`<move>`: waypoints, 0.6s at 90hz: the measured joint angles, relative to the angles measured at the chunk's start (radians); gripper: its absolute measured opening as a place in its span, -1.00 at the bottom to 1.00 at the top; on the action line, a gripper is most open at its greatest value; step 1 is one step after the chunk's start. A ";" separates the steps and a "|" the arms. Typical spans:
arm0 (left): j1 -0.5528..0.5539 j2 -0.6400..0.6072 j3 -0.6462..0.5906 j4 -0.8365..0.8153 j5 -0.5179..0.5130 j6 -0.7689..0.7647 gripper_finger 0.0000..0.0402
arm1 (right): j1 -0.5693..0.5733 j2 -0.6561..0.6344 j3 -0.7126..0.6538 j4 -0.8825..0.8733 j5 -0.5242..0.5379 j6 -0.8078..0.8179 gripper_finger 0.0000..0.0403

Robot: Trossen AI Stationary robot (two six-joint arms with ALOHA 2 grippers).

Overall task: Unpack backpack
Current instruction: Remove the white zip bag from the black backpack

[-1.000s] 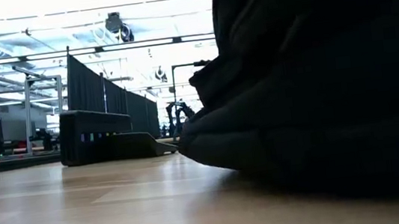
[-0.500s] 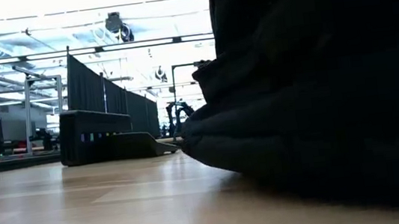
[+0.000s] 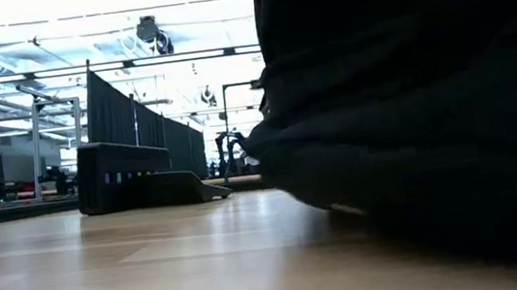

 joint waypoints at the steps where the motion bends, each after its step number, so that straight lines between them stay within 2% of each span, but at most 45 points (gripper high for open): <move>1: 0.000 -0.003 0.000 0.000 -0.003 0.001 -1.00 | 0.004 0.000 0.000 -0.001 -0.002 0.006 -0.57; 18: 0.004 -0.045 0.000 -0.033 -0.118 0.058 -1.00 | 0.055 0.000 0.000 -0.016 -0.047 0.100 -0.57; 36: 0.022 -0.078 0.000 -0.026 -0.123 0.075 -1.00 | 0.107 -0.001 0.000 -0.007 -0.070 0.205 -0.57; 42: 0.024 -0.078 0.000 -0.024 -0.106 0.074 -1.00 | 0.125 -0.001 0.000 -0.009 -0.070 0.233 -0.57; 54: 0.025 -0.078 0.000 -0.024 0.030 0.007 -1.00 | 0.144 -0.007 0.010 -0.044 -0.058 0.266 -0.57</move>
